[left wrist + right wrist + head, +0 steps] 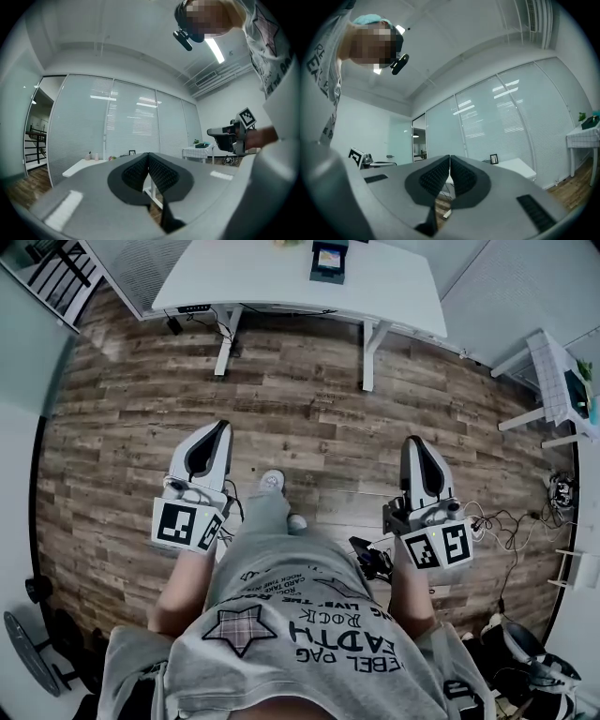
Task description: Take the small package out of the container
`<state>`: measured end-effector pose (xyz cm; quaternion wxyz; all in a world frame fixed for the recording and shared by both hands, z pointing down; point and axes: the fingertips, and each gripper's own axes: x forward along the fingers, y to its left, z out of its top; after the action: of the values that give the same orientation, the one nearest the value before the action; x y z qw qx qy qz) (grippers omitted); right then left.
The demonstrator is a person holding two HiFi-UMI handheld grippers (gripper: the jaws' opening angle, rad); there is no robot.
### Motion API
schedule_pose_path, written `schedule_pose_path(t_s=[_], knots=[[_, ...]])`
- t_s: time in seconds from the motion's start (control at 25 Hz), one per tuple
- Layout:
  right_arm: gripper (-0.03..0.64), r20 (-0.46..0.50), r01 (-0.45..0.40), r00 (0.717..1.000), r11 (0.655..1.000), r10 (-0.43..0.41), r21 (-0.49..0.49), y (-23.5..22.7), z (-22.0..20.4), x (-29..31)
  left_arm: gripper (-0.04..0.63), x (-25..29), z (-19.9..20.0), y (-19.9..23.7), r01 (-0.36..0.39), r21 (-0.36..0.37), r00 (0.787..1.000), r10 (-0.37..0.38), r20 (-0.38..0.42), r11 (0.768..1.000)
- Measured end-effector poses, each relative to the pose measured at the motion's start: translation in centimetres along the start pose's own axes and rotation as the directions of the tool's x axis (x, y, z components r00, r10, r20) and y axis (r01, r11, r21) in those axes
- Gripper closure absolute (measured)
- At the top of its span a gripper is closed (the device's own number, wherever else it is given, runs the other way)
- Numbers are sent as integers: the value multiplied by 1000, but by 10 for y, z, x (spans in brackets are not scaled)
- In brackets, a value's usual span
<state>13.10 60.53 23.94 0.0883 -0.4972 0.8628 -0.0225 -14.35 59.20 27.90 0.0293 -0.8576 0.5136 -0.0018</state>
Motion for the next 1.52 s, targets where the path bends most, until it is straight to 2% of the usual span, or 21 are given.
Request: schedule_pose_path(t_s=[0.24, 0.48, 1.08, 1.52], knots=[[601, -11, 0, 1000, 1000, 0, -5, -8, -6, 23, 584, 28, -8, 12, 16, -11, 1000, -16, -1, 1000], [601, -31, -10, 999, 1000, 10, -20, -23, -12, 64, 584, 79, -13, 30, 38, -27, 999, -38, 9, 999], [601, -34, 32, 999, 999, -32, -12, -95, -19, 225, 584, 231, -15, 143, 64, -23, 998, -63, 16, 998], [601, -20, 66, 998, 998, -66, -6, -124, -26, 306, 584, 308, -22, 196, 120, -19, 993, -119, 18, 993]])
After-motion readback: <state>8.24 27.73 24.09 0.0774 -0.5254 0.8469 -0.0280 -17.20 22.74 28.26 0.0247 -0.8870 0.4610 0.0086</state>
